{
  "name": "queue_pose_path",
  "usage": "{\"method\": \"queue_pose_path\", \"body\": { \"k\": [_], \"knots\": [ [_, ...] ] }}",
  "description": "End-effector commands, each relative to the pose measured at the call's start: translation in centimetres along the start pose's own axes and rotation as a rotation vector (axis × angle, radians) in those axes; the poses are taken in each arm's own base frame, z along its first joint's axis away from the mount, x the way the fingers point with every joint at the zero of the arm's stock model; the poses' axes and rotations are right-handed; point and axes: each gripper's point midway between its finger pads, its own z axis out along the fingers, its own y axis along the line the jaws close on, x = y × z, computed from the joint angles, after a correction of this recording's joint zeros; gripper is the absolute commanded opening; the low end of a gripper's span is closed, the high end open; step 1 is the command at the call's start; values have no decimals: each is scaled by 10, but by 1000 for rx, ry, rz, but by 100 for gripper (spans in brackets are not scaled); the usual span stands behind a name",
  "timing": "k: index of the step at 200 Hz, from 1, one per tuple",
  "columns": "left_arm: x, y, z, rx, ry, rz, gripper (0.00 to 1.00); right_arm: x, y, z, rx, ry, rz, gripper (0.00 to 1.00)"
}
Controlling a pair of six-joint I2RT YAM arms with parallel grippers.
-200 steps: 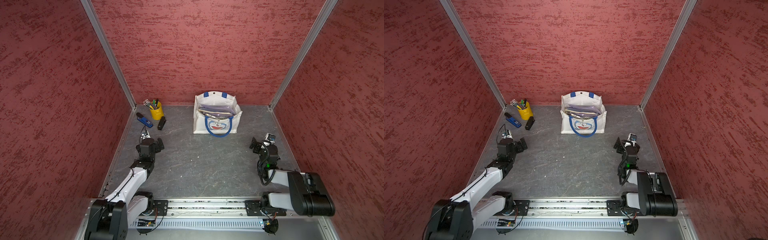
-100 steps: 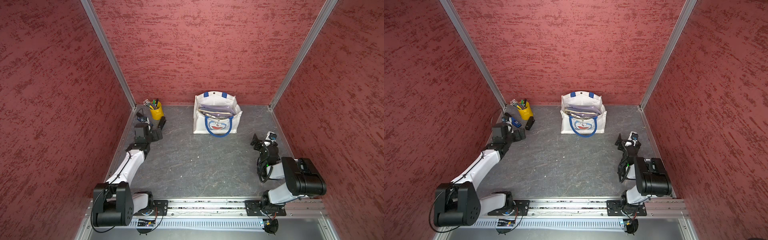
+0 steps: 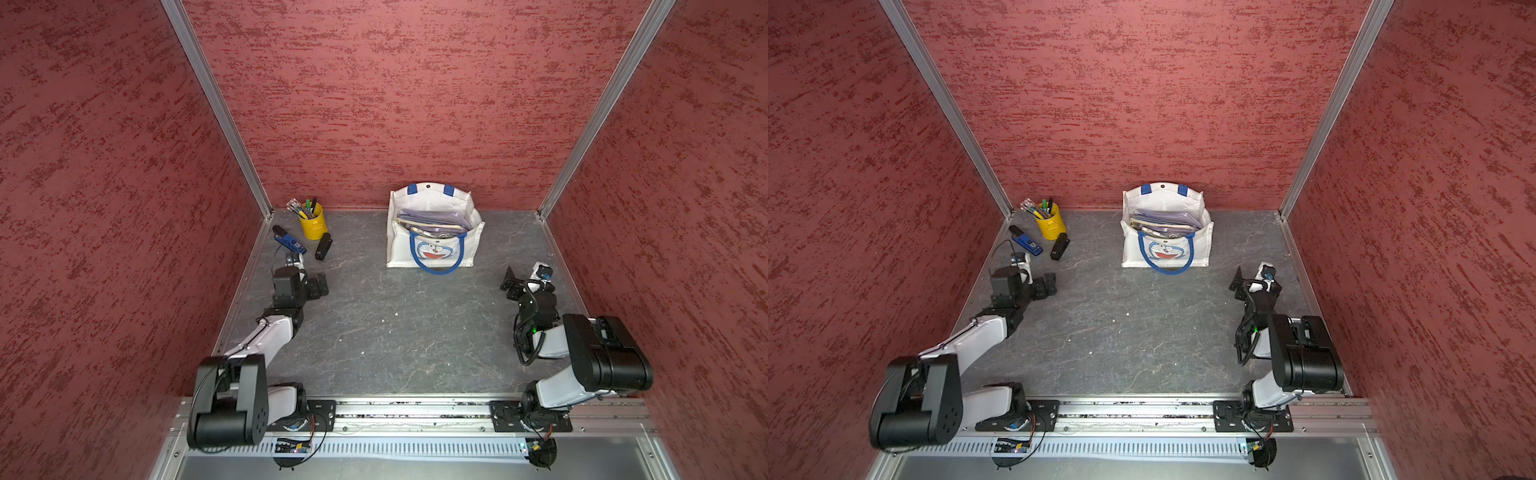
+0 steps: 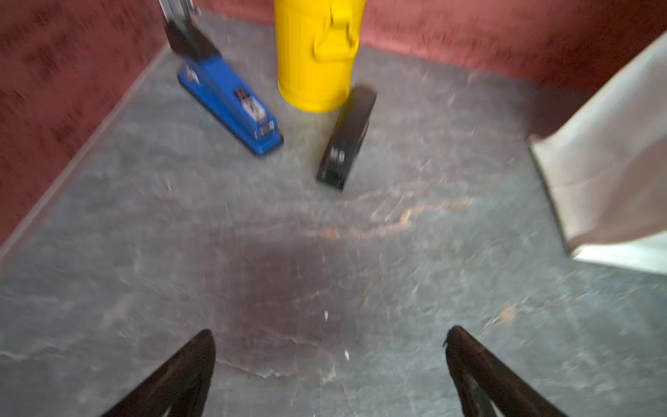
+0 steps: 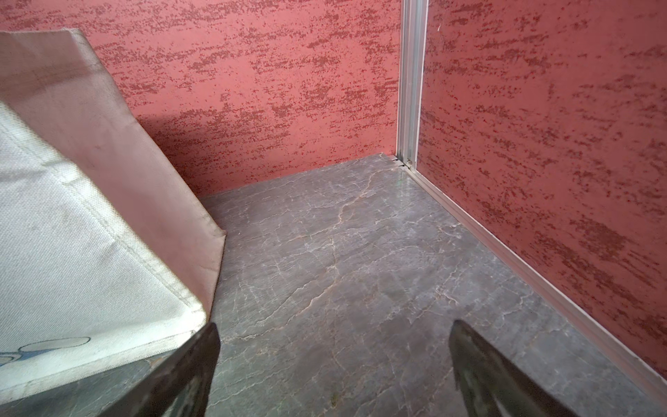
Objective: Put the pencil pouch into the canvas bag
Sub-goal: Reset both arms
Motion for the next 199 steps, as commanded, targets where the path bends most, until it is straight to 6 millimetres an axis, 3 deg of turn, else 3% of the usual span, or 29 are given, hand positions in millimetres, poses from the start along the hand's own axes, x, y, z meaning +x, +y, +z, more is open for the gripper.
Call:
{"method": "queue_pose_path", "body": {
  "k": [1,20,44,88,151,199],
  "knots": [
    [-69,-14,-5,31,-326,48,100,-10,2,4,2,-31,-19,99],
    [-71,-20,-1,53,-363,91,99,-10,2,4,6,-31,-21,99],
    [-56,-30,8,107,-363,135,100,-10,2,4,7,-29,-22,99],
    [-53,-15,17,69,-342,81,100,-9,3,9,29,-15,-33,99],
    [-53,-16,17,71,-345,80,100,-3,26,12,-102,23,-87,99],
    [-53,-16,18,71,-343,80,100,-3,26,12,-103,22,-86,99]
  ]
}}
